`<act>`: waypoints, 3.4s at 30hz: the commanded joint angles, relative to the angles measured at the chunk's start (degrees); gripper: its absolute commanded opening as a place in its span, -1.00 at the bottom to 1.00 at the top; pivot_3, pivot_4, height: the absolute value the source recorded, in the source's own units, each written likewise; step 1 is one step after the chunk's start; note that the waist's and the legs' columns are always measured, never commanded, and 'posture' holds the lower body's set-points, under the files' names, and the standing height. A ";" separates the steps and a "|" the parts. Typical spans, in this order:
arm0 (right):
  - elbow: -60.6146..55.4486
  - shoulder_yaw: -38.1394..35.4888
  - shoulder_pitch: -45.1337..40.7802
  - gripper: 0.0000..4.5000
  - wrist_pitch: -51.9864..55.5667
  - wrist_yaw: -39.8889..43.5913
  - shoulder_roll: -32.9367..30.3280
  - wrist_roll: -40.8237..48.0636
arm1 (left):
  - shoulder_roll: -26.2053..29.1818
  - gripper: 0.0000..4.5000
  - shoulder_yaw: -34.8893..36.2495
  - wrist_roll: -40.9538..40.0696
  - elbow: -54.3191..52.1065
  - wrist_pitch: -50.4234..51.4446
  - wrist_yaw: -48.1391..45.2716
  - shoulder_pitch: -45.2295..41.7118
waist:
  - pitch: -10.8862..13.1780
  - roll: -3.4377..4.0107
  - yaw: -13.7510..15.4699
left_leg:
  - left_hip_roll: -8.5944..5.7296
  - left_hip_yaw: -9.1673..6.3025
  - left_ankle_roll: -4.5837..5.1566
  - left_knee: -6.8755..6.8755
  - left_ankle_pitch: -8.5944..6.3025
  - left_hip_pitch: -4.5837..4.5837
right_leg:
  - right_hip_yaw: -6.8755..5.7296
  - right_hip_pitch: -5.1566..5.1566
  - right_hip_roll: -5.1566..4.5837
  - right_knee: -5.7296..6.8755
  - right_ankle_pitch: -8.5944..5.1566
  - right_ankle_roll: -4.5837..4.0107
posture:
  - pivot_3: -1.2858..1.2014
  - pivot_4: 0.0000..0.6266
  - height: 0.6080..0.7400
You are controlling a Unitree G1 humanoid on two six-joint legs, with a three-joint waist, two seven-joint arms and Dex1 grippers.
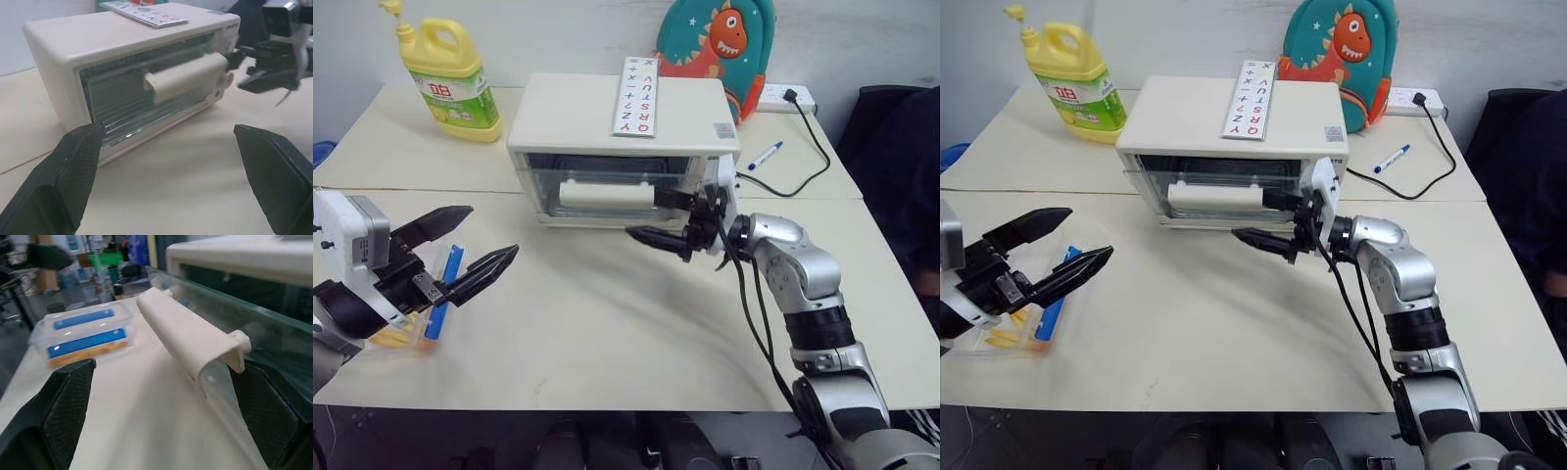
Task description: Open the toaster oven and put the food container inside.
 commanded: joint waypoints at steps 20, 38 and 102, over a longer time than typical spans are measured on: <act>-14.54 -1.66 12.87 1.00 -0.67 -3.70 -2.42 1.29 | 7.07 -0.99 -43.85 34.53 39.37 -17.49 -36.35 -45.61 | 0.04 0.05 0.44 | -0.01 0.25 -0.25 0.10 0.14 -0.25 | 0.14 -0.36 0.11 0.09 -0.02 -0.02 | 0.03 -0.52 1.00; -32.97 -19.92 26.46 1.00 11.79 -6.04 -21.54 21.52 | 6.90 -0.99 -42.03 43.40 25.76 -18.74 -34.61 -28.03 | 0.04 0.03 0.32 | 0.02 0.08 0.03 0.33 -0.01 0.11 | 0.14 0.05 0.10 0.39 -0.04 0.01 | 0.03 -0.52 1.00; -8.02 -2.21 -2.29 1.00 3.92 14.58 -13.39 6.63 | -21.03 0.81 -1.88 -51.21 2.63 -30.95 97.90 20.14 | 0.14 0.20 0.45 | -0.01 0.03 0.19 0.49 -0.32 0.65 | 0.06 0.77 0.04 -0.11 -0.02 0.05 | 0.03 -0.52 1.00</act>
